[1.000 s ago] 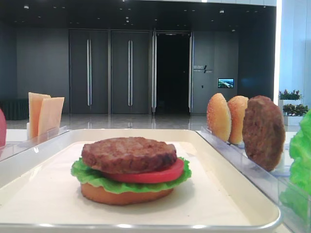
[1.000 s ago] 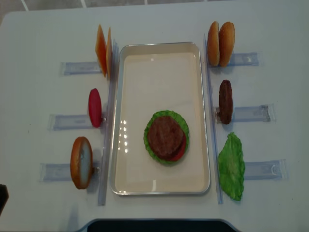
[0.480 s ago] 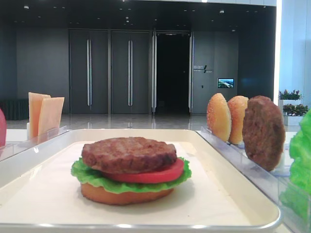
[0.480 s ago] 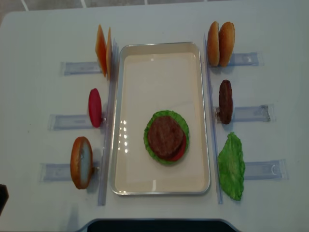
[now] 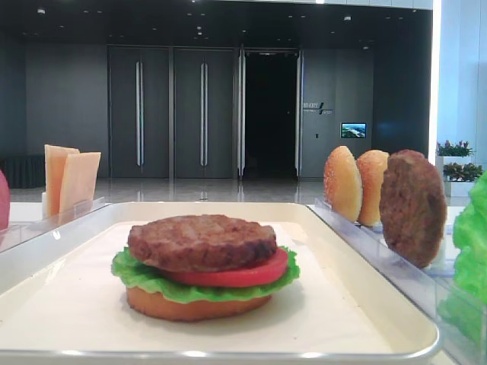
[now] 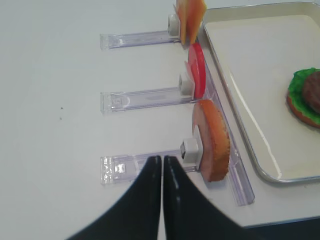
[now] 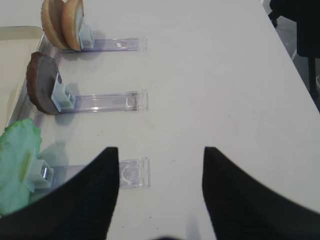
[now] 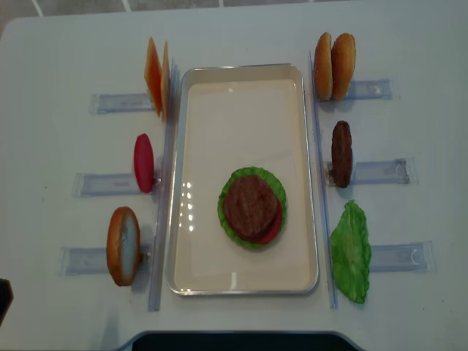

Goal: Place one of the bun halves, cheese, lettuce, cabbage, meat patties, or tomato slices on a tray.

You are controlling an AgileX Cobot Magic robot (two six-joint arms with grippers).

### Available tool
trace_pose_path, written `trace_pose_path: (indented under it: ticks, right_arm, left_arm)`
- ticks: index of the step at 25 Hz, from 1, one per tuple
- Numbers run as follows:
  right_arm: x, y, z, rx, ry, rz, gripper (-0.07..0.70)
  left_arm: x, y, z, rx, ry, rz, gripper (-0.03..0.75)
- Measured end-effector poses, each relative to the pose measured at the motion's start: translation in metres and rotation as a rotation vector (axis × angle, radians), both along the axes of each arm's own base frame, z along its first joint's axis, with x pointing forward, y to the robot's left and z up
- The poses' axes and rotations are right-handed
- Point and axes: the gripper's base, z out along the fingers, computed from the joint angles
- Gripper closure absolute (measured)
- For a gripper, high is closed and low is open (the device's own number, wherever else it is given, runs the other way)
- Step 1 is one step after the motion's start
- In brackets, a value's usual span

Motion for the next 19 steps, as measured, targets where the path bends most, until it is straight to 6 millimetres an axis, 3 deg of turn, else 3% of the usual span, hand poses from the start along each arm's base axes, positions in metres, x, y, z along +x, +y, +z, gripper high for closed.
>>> trace_pose_path:
  ticks: [19]
  right_arm:
    - [0.0000, 0.0000, 0.0000, 0.000, 0.000, 0.000, 0.245]
  left_arm:
    - [0.0000, 0.0000, 0.0000, 0.000, 0.000, 0.000, 0.715]
